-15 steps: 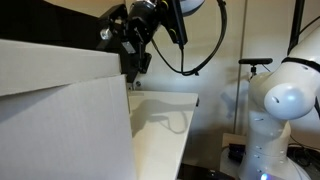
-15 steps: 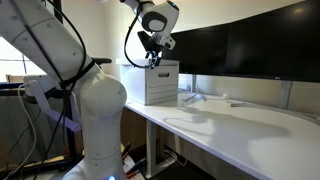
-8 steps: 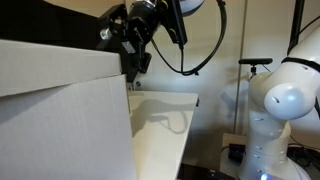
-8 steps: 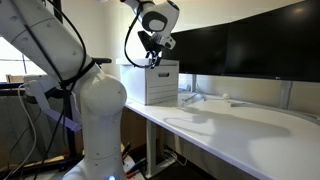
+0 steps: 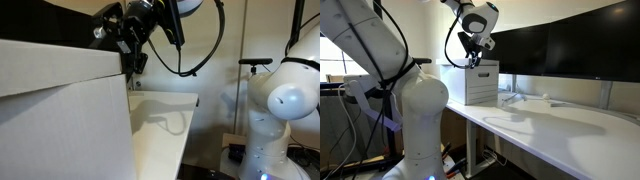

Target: Remove the cover from the box

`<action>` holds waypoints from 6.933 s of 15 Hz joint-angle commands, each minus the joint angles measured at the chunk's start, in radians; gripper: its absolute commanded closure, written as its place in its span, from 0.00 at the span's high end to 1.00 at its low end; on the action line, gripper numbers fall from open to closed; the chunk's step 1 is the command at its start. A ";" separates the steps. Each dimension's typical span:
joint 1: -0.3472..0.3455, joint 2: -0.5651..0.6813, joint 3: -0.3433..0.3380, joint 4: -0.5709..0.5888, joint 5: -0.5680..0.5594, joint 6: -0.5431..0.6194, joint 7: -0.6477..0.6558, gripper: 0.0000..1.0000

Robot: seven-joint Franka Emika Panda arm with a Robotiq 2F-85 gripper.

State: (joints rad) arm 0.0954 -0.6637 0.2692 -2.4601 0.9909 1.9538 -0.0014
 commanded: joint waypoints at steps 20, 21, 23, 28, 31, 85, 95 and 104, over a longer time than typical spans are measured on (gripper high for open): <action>0.066 -0.016 -0.037 -0.012 0.076 0.008 0.027 0.45; 0.066 -0.021 -0.038 -0.012 0.074 0.006 0.027 0.45; 0.067 -0.034 -0.039 -0.011 0.068 0.000 0.029 0.42; 0.069 0.016 0.002 0.058 0.059 0.022 0.023 0.35; 0.067 0.032 0.012 0.089 0.050 0.019 0.026 0.33; 0.105 0.134 0.004 0.167 -0.094 -0.045 -0.065 1.00; 0.150 0.148 0.022 0.151 -0.065 -0.029 -0.058 1.00; 0.142 0.138 0.015 0.161 -0.045 -0.032 -0.053 0.42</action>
State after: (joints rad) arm 0.2296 -0.5195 0.2879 -2.2852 0.9395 1.8998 -0.0673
